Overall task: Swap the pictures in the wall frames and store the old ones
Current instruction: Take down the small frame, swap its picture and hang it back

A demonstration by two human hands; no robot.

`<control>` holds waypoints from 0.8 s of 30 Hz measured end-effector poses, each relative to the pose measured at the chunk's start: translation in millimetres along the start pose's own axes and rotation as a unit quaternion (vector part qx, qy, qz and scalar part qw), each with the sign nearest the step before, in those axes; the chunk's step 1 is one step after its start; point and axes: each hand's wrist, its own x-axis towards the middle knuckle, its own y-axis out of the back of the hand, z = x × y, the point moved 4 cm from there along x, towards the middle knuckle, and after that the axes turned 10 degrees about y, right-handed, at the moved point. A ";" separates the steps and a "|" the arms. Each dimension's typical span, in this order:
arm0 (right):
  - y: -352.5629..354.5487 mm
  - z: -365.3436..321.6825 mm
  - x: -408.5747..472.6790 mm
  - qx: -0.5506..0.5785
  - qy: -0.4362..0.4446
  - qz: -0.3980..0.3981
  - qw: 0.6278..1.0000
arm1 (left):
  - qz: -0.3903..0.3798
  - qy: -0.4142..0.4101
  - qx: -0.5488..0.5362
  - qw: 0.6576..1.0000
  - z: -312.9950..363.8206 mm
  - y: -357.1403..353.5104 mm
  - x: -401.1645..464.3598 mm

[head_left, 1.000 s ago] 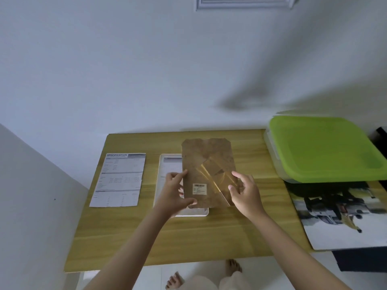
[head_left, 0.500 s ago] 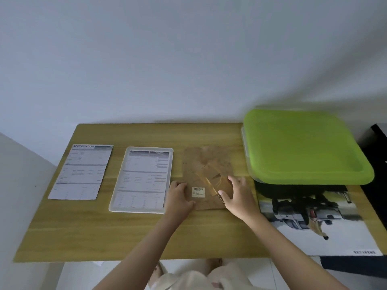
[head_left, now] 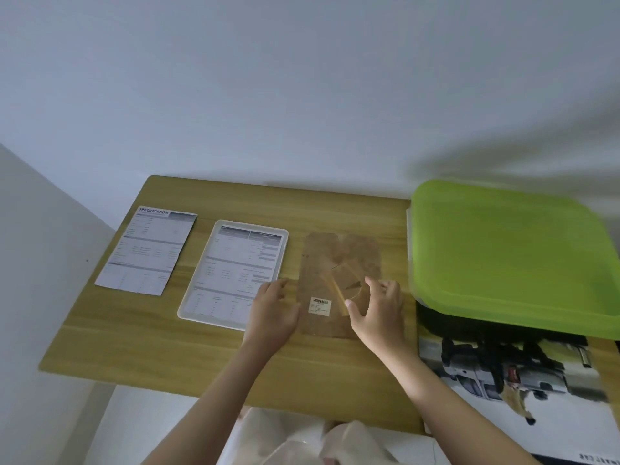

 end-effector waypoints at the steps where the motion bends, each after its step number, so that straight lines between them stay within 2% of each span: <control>1: -0.5 -8.3 4.2 0.010 0.015 0.008 1.000 | 0.016 -0.003 -0.006 1.000 -2.0 10.2 1.7; 5: -15.9 -51.5 25.7 0.042 0.071 0.007 0.997 | 0.052 -0.009 0.010 0.999 -22.2 53.9 13.7; 9: -41.5 -94.8 46.1 0.054 0.096 -0.015 0.994 | 0.028 0.024 0.062 0.997 -62.2 90.8 30.0; 13: -66.6 -124.9 69.1 0.006 0.124 -0.053 0.991 | -0.014 0.037 0.089 0.995 -97.7 116.0 45.2; 20: -91.0 -139.2 95.7 -0.089 0.081 -0.121 0.985 | -0.128 -0.013 0.148 0.980 -128.0 130.6 73.9; 24: -94.8 -140.8 100.0 -0.105 0.053 -0.140 0.983 | -0.142 -0.041 0.151 0.977 -133.1 133.2 80.9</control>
